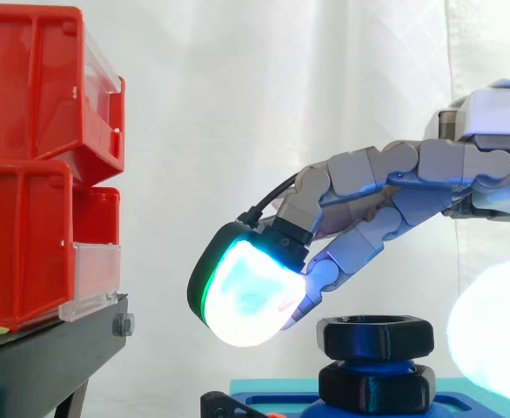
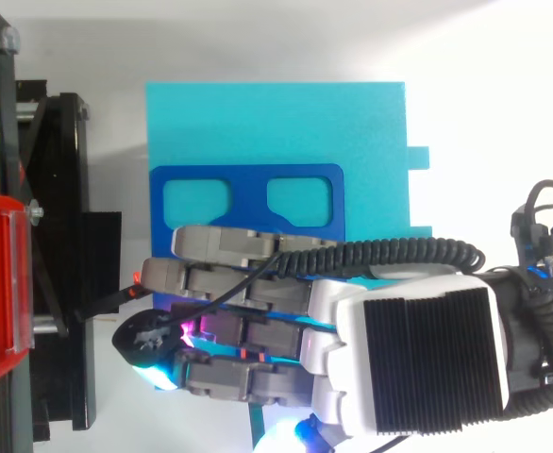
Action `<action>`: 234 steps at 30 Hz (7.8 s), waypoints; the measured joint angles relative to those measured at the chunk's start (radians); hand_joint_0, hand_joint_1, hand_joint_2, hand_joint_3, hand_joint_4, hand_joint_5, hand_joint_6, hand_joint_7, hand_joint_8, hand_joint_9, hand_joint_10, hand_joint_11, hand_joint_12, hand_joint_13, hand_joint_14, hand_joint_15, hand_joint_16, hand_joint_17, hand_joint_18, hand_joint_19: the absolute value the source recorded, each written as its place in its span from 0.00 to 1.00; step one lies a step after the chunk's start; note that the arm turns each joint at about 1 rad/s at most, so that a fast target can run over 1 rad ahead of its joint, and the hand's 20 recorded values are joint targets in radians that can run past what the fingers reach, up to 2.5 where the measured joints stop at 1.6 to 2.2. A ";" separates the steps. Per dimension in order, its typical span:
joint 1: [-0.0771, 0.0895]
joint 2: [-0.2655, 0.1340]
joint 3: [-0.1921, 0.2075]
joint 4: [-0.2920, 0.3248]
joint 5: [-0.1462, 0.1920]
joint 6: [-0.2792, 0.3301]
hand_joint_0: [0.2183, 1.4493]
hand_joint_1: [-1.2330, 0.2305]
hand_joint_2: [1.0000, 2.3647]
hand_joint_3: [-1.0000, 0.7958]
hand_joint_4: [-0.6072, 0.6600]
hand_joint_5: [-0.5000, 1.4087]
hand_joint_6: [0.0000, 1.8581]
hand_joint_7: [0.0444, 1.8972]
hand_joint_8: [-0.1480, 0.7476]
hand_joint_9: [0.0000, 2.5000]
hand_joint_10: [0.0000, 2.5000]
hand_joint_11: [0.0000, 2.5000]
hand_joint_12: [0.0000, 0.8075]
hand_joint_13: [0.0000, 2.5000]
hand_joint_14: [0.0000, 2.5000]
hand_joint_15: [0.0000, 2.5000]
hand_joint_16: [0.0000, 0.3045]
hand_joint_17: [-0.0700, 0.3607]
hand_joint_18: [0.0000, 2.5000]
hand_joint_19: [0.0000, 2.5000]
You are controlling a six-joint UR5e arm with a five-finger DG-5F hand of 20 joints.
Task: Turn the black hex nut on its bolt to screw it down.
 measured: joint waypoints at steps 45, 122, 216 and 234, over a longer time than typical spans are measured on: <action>-0.040 0.000 0.063 -0.129 -0.131 -0.066 0.20 0.64 0.00 0.28 0.71 0.23 0.28 0.69 0.46 0.19 0.00 0.00 0.43 0.13 0.00 0.00 0.16 0.41 0.06 0.04; -0.157 0.000 0.081 -0.200 -0.307 -0.164 0.21 0.67 0.00 0.28 0.68 0.23 0.34 0.66 0.46 0.25 0.00 0.01 0.43 0.16 0.00 0.00 0.16 0.41 0.09 0.06; -0.144 -0.040 0.149 -0.219 -0.321 -0.175 0.22 0.68 0.00 0.28 0.66 0.24 0.35 0.68 0.46 0.35 0.00 0.04 0.38 0.21 0.00 0.00 0.14 0.39 0.14 0.07; -0.218 -0.040 0.149 -0.217 -0.413 -0.201 0.22 0.69 0.00 0.28 0.66 0.24 0.35 0.67 0.47 0.36 0.00 0.05 0.39 0.22 0.00 0.01 0.14 0.39 0.15 0.08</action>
